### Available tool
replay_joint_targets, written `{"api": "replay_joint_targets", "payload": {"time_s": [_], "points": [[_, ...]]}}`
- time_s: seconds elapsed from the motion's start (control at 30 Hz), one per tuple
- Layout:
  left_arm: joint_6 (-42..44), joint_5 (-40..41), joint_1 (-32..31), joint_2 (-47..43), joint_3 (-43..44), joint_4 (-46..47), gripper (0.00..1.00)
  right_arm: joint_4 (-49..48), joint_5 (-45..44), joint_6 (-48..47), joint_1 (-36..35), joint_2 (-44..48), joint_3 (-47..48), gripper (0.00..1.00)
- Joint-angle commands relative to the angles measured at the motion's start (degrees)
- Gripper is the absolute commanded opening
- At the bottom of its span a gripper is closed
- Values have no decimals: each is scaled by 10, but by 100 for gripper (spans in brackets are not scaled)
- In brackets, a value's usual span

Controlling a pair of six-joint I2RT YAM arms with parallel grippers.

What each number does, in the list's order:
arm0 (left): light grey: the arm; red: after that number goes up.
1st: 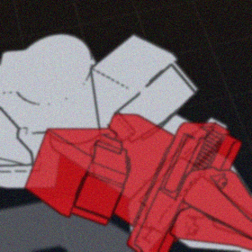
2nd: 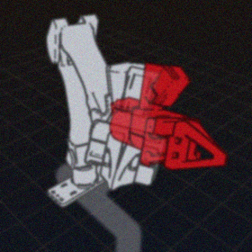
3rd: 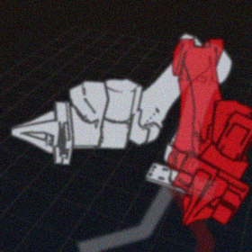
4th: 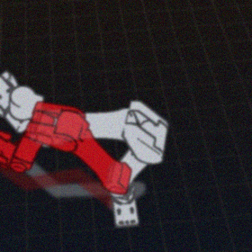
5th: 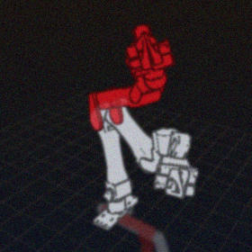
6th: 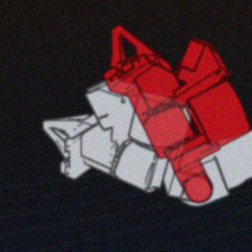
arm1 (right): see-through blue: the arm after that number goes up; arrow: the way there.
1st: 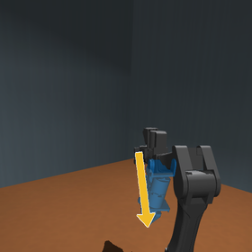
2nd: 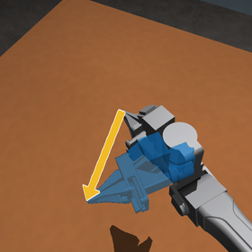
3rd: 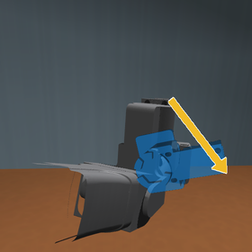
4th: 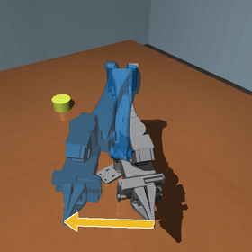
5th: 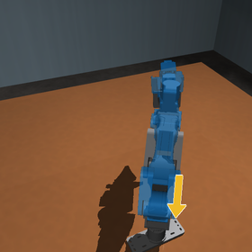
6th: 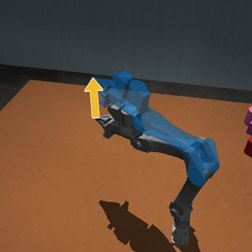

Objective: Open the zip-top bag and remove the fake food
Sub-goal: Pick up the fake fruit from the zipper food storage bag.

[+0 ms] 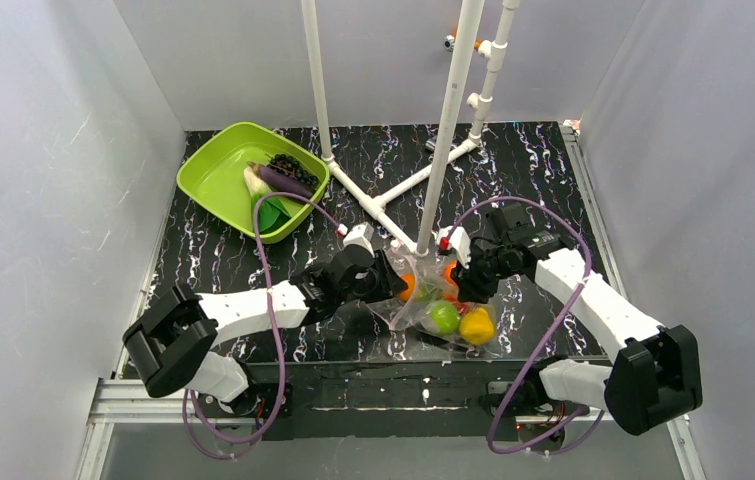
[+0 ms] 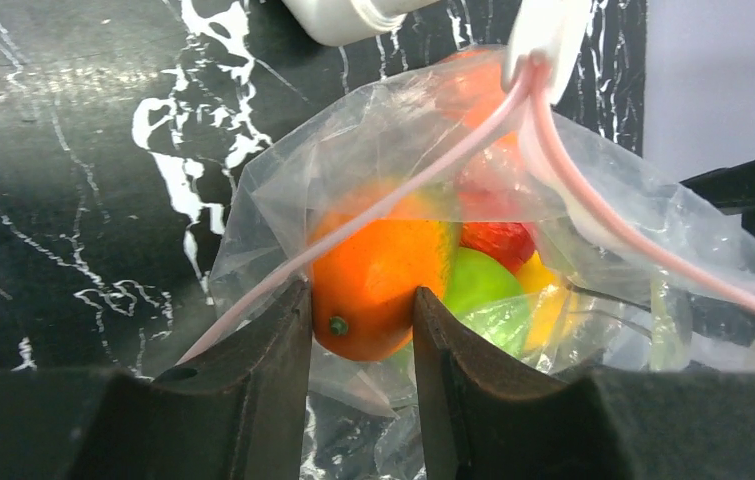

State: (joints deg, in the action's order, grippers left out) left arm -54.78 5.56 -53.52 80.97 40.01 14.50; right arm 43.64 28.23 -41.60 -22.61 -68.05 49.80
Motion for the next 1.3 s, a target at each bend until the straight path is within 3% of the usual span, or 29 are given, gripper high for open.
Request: {"api": "replay_joint_targets", "payload": {"time_s": [0.0, 0.1, 0.17, 0.23, 0.33, 0.53, 0.7, 0.8, 1.0, 1.07, 1.27], "points": [[15, -10, 12, -25, -26, -19, 0, 15, 2, -9, -13, -17, 17, 54], [14, -11, 16, -34, -35, -16, 0, 9, -2, -8, -13, -8, 3, 65], [11, -15, 19, -40, -41, -13, 0, 3, -1, -6, -13, -1, -12, 66], [-1, -25, 22, -43, -50, -1, 0, 0, -2, -4, -13, 1, -23, 64], [-40, -55, 23, -29, -69, 39, 0, -31, -36, 27, -27, -21, -27, 54], [-77, -88, 23, -14, -69, 50, 0, -19, -27, 15, -58, -48, -2, 52], [-105, -95, 23, -14, -71, 63, 25, -18, -27, 15, -59, -49, -1, 49], [-114, -103, 23, -12, -70, 70, 31, -16, -25, 14, -62, -53, 3, 46], [-114, -121, 22, -11, -65, 71, 61, -10, -21, 14, -64, -61, 10, 41], [-110, -125, 22, -15, -64, 69, 67, -11, -21, 14, -65, -61, 10, 41], [-50, -132, 23, -43, -47, 36, 70, -11, -21, 14, -65, -60, 10, 40]]}}
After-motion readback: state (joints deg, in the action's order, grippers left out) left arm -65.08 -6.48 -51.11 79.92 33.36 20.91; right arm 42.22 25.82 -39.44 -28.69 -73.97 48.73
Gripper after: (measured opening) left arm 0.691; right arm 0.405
